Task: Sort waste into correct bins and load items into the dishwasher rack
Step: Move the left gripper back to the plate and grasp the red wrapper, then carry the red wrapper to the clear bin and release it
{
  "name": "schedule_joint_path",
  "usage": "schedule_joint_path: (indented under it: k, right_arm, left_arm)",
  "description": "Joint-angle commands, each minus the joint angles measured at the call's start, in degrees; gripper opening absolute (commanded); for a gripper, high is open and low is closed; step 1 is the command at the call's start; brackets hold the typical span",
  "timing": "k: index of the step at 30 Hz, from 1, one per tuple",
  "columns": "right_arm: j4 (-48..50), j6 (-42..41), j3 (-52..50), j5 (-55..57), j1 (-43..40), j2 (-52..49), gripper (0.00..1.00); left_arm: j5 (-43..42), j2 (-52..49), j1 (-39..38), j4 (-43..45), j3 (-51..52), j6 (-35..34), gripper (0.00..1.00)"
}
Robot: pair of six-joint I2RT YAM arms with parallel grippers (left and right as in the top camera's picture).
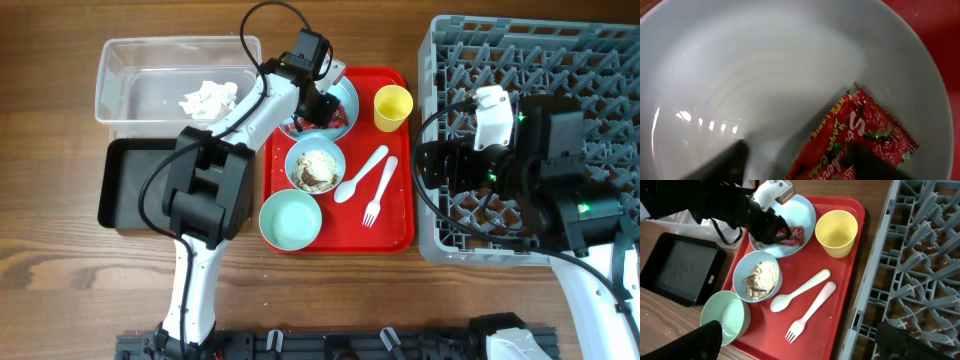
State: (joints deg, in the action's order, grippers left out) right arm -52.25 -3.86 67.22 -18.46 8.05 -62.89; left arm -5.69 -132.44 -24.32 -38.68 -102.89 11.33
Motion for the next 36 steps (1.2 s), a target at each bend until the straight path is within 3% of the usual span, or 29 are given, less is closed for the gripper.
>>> schedule_joint_path:
  k: [1, 2, 13, 17, 20, 23, 25, 34, 36]
  right_arm:
    - [0.33, -0.83, 0.92, -0.87, 0.22, -0.55, 1.00]
    - [0.33, -0.81, 0.90, -0.87, 0.22, -0.55, 1.00]
    - [0.31, -0.81, 0.92, -0.87, 0.22, -0.55, 1.00]
    - [0.15, -0.81, 0.92, -0.87, 0.22, -0.55, 1.00]
    - [0.09, -0.81, 0.92, -0.87, 0.22, -0.55, 1.00]
    - [0.13, -0.83, 0.92, -0.87, 0.22, -0.55, 1.00]
    - [0.13, -0.81, 0.92, -0.90, 0.22, -0.55, 1.00]
    - [0.11, -1.31, 0.92, -0.90, 0.22, -0.55, 1.00]
    - [0.11, -1.29, 0.92, -0.90, 0.22, -0.55, 1.00]
  left_arm:
    - [-1.33, -2.36, -0.28, -0.26, 1.42, 0.22, 0.09]
    - [-1.36, -2.36, -0.31, -0.31, 1.42, 0.02, 0.04]
    - [-1.31, 2.36, 1.20, -2.16, -2.03, -13.38, 0.04]
    - [-2.08, 6.19, 2.38, -3.37, -3.80, -14.80, 0.06]
    - [-2.71, 8.15, 2.47, -4.07, -3.80, -12.39, 0.27]
    - [-4.76, 8.31, 1.92, -5.68, -3.78, -4.24, 0.61]
    - [-4.98, 7.43, 1.40, -6.82, -3.78, -0.11, 0.74]
    - [-4.90, 2.86, 0.52, -7.37, -2.69, 6.56, 0.99]
    - [-4.96, 1.68, 0.52, -7.19, -2.69, 7.61, 1.00]
